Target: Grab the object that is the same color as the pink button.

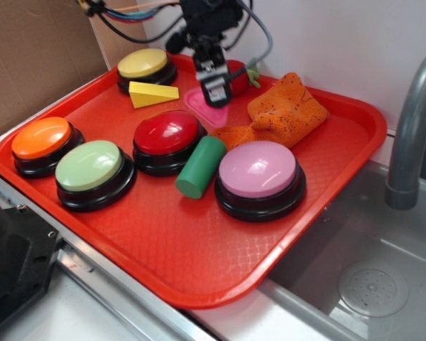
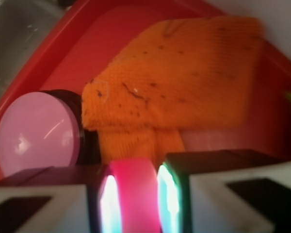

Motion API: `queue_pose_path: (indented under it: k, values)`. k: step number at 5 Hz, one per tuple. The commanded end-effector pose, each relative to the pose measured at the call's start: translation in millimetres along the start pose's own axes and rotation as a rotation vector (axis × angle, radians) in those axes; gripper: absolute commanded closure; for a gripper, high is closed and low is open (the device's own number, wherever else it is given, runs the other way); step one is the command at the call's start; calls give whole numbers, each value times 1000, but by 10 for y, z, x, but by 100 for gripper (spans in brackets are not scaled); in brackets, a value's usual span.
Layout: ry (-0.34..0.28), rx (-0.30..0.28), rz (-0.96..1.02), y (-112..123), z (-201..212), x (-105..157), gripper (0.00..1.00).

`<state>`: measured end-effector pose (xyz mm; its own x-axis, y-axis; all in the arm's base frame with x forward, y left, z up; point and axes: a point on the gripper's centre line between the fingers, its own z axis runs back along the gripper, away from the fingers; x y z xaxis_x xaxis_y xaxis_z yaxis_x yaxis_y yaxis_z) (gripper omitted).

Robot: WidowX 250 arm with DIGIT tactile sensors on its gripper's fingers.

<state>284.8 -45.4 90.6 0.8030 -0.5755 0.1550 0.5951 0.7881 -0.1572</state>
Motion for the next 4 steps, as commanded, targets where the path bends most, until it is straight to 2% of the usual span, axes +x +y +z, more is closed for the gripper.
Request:
queue_pose_path:
  k: [1, 2, 3, 4]
  values:
    - [23, 273, 402, 134, 707, -14, 100]
    - [94, 348, 600, 324, 785, -135, 100]
    - [108, 373, 743, 441, 811, -275, 100]
    - [141, 384, 757, 490, 825, -343, 100]
